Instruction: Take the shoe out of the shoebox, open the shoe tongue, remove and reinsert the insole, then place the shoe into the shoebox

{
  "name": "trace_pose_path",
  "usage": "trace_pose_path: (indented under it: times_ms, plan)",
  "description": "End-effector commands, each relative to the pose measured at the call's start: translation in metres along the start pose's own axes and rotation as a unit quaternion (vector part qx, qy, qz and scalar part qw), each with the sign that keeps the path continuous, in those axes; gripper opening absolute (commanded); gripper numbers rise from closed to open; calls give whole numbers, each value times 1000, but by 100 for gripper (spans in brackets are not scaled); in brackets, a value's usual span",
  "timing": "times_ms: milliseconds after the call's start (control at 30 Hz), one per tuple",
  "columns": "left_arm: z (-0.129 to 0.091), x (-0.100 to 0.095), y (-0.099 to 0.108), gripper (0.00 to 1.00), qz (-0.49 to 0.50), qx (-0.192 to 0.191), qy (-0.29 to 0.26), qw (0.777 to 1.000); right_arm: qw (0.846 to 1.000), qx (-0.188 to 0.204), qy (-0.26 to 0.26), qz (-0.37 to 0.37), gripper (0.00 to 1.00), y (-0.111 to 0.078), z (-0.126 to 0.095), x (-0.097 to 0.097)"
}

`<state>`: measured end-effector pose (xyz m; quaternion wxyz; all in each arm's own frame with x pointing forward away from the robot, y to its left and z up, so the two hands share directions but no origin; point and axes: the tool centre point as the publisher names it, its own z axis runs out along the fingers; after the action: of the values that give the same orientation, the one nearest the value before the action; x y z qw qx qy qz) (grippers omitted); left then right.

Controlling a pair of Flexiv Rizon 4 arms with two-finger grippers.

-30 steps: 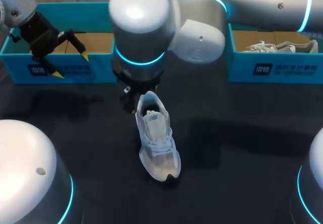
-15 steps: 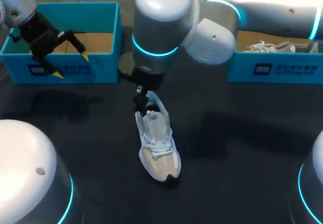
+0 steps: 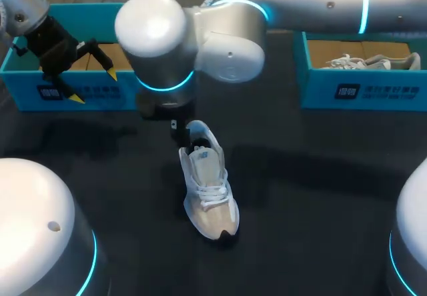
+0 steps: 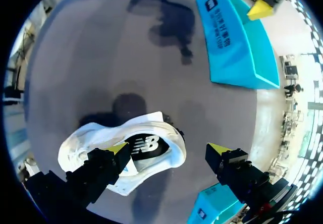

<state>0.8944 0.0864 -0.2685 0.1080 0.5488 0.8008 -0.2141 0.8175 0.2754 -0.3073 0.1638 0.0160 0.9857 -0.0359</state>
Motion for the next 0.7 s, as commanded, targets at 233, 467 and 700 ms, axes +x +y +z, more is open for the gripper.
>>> trace_pose_path:
  times_ms: [233,467,700]
  plan:
    - [0,0,-1,100,0,-1,1,1000,1000,-10,23,-14,100,-5,19,-14]
    - [0,0,-1,100,0,-1,1,1000,998,-42,26,-33,100,-11,23,-16]
    - [0,0,-1,100,0,-1,1,1000,997,-39,38,-60,100,-9,35,-20]
